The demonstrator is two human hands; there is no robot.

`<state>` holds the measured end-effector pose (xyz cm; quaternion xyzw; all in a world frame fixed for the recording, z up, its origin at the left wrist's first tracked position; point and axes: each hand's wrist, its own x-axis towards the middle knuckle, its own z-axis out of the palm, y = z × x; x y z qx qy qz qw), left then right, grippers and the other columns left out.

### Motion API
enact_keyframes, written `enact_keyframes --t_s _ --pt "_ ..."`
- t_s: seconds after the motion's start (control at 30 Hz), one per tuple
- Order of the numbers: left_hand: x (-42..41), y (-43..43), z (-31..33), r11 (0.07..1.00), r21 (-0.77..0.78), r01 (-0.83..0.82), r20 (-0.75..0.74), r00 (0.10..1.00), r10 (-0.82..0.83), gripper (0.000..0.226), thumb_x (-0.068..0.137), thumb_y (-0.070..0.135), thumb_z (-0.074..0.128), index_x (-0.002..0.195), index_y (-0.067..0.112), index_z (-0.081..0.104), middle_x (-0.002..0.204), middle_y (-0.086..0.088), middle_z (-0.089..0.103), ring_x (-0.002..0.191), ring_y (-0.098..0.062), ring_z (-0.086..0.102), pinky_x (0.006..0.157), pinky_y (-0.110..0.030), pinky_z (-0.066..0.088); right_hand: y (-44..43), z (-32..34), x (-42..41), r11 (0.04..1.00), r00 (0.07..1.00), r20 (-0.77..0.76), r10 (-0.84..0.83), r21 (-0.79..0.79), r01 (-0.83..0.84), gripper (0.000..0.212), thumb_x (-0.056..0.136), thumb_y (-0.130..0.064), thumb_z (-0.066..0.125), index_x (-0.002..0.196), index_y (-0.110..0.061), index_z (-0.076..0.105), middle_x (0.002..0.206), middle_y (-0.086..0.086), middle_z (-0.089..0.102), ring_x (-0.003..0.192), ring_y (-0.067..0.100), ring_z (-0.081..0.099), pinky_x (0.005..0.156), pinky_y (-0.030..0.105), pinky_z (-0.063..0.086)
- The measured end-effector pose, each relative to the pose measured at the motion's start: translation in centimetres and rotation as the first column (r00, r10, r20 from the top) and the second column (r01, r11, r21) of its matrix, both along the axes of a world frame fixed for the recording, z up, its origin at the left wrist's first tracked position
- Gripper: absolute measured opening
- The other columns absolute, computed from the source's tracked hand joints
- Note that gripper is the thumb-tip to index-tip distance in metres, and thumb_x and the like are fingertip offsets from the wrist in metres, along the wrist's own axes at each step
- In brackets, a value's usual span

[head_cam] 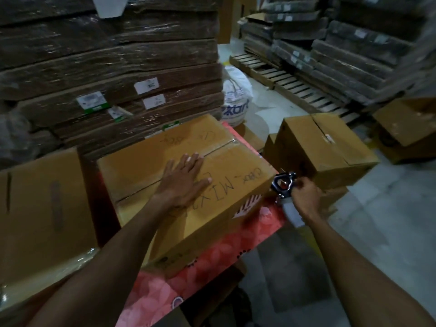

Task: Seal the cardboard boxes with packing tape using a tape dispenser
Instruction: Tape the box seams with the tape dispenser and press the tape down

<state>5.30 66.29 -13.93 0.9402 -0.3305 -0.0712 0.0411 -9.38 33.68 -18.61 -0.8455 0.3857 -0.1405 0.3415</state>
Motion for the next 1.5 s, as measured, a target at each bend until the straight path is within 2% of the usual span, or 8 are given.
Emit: enact_keyframes --t_s 0.23,0.53,0.8,1.0,1.17,1.3,1.4,1.5 --pt "0.3 -1.0 -0.4 0.999 -0.019 -0.038 0.010 0.999 0.038 0.083 0.091 0.079 0.004 0.159 0.033 -0.006 0.165 0.009 -0.016 0.153 -0.016 -0.014 0.122 -0.055 -0.005 -2.3 -10.2 -0.8 0.962 0.813 -0.520 0.261 0.071 -0.264 0.055 0.093 -0.044 0.062 0.124 0.000 0.055 0.120 0.019 0.065 0.108 0.038 0.063 0.093 0.043 0.052" --pt "0.7 -5.9 -0.6 0.996 -0.088 -0.008 0.019 1.000 0.009 0.078 0.096 0.076 0.013 0.159 0.036 -0.007 0.166 0.013 -0.013 0.153 -0.014 -0.015 0.123 -0.052 -0.008 -3.9 -12.2 1.6 0.964 0.931 -0.274 0.239 0.186 -0.193 0.012 0.092 -0.008 0.064 0.091 -0.003 0.074 0.099 0.020 0.073 0.090 0.034 0.068 0.068 0.028 0.041" --pt "-0.1 -6.8 -0.5 0.997 -0.067 -0.034 0.043 0.998 0.037 0.082 0.092 0.079 0.008 0.159 0.035 -0.005 0.166 0.012 -0.011 0.154 -0.017 -0.013 0.123 -0.053 -0.006 -6.8 -2.4 4.6 0.894 0.973 -0.214 0.089 0.447 0.016 0.026 0.070 -0.036 0.056 0.069 -0.012 0.064 0.076 0.013 0.058 0.068 0.027 0.055 0.057 0.036 0.043" --pt "-1.8 -8.4 -0.1 1.000 0.011 0.015 0.000 1.000 -0.015 0.085 0.092 0.079 0.012 0.158 0.032 -0.013 0.163 0.012 -0.022 0.152 -0.018 -0.022 0.122 -0.052 -0.013 -4.0 9.5 6.8 0.493 0.950 0.295 0.105 0.814 -0.308 0.022 0.091 -0.016 0.057 0.069 -0.013 0.054 0.058 0.005 0.045 0.041 0.015 0.037 0.038 0.022 0.030" --pt "-2.1 -10.2 2.5 0.946 -0.304 -0.114 -0.189 0.980 0.058 0.076 0.098 0.069 0.031 0.159 0.025 0.020 0.167 0.005 0.015 0.154 -0.021 0.011 0.124 -0.047 0.008 -1.3 14.8 6.4 0.500 0.847 0.481 0.226 0.689 -0.525 0.006 0.083 -0.001 0.054 0.085 -0.003 0.059 0.066 0.010 0.056 0.050 0.020 0.048 0.043 0.027 0.043" --pt "0.4 -11.6 6.9 0.258 -0.503 -0.825 -0.858 0.512 -0.036 0.073 0.094 0.070 0.042 0.128 0.009 0.062 0.128 -0.013 0.066 0.120 -0.034 0.061 0.096 -0.042 0.051 1.5 15.3 5.1 0.473 0.825 0.499 0.266 0.678 -0.563 0.014 0.072 -0.008 0.057 0.084 0.000 0.059 0.062 0.010 0.051 0.044 0.019 0.045 0.043 0.027 0.039" --pt "1.2 -11.7 9.6 0.280 -0.141 -0.950 -0.919 0.020 -0.395 0.093 0.088 0.077 0.044 0.121 -0.009 0.058 0.117 -0.027 0.066 0.103 -0.039 0.066 0.078 -0.042 0.060 3.3 15.1 3.9 0.479 0.811 0.509 0.289 0.656 -0.583 0.005 0.076 -0.002 0.055 0.078 0.001 0.058 0.061 0.014 0.050 0.044 0.022 0.045 0.045 0.028 0.038" --pt "1.3 -11.5 10.3 0.248 -0.101 -0.963 -0.874 -0.033 -0.484 0.065 0.095 0.055 0.056 0.106 -0.009 0.058 0.099 -0.023 0.065 0.088 -0.032 0.065 0.066 -0.035 0.063 4.3 14.9 2.9 0.487 0.793 0.510 0.332 0.628 -0.607 0.005 0.074 -0.003 0.057 0.075 0.002 0.057 0.059 0.013 0.049 0.044 0.022 0.045 0.044 0.028 0.037"
